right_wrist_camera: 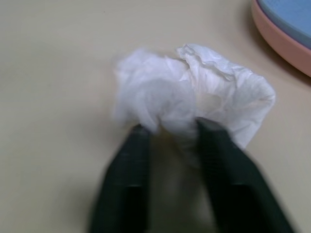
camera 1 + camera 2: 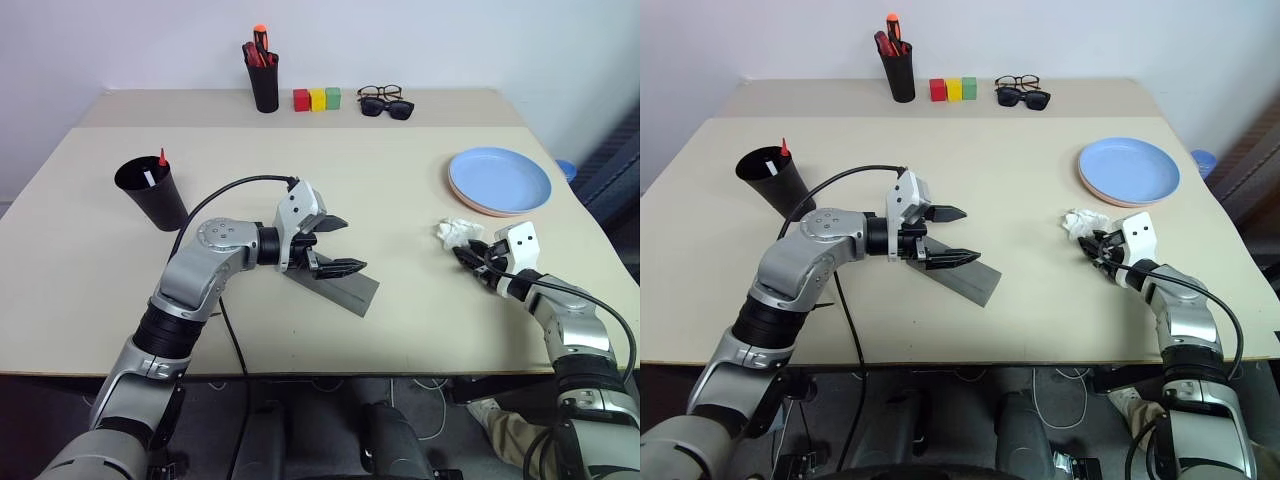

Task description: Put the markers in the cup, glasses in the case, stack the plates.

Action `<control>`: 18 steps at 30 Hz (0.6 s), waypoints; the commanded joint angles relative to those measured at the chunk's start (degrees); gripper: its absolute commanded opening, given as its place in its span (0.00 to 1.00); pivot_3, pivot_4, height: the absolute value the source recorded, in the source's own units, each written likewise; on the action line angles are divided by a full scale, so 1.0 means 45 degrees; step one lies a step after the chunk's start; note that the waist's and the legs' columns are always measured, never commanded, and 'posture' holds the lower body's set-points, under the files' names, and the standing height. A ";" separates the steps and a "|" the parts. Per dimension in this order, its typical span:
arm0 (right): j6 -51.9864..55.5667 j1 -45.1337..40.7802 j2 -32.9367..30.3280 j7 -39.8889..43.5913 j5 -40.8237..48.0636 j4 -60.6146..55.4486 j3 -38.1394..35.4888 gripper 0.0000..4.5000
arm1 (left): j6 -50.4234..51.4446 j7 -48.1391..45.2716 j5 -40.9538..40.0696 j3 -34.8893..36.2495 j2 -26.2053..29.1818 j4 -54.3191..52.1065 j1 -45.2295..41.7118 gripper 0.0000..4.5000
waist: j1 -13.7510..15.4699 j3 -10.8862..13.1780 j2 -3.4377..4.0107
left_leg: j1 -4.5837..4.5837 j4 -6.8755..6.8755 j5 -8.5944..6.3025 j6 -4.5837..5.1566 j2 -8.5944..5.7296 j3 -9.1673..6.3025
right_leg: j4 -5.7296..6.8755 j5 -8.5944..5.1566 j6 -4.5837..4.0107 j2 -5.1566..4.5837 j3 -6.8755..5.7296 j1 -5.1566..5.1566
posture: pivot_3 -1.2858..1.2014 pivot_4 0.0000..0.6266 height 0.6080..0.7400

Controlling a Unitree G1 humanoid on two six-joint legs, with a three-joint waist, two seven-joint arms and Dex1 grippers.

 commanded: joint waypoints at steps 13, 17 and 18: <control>-0.3495 -0.6015 -0.0575 -0.1567 -0.0881 0.5132 -0.0311 0.02 | -0.0226 0.0709 -0.0044 0.0342 0.0056 -0.0499 0.0320 1.00 | -0.0025 0.0003 0.0002 | -0.0002 -0.0014 0.0000 0.0000 0.0000 0.0004 | -0.0005 0.0000 -0.0001 0.0000 0.0002 -0.0009 | 0.52 0.24 1.00; -0.4490 -0.7775 -0.1091 -0.2797 -0.2029 0.7968 0.0113 0.02 | -0.0127 0.1298 -0.0062 0.0604 0.0079 -0.0912 0.0701 1.00 | 0.0007 0.0007 -0.0005 | -0.0011 -0.0036 0.0000 0.0000 -0.0001 0.0004 | -0.0021 -0.0003 0.0002 0.0000 0.0001 -0.0015 | 0.52 0.24 1.00; -0.4487 -0.8019 -0.1185 -0.2958 -0.2249 0.8447 0.0208 0.07 | -0.0063 0.1446 -0.0103 0.0678 0.0076 -0.1027 0.0789 1.00 | -0.0015 0.0008 -0.0004 | -0.0011 -0.0037 0.0000 0.0000 -0.0002 0.0005 | -0.0025 -0.0002 0.0003 -0.0001 0.0002 -0.0015 | 0.52 0.24 1.00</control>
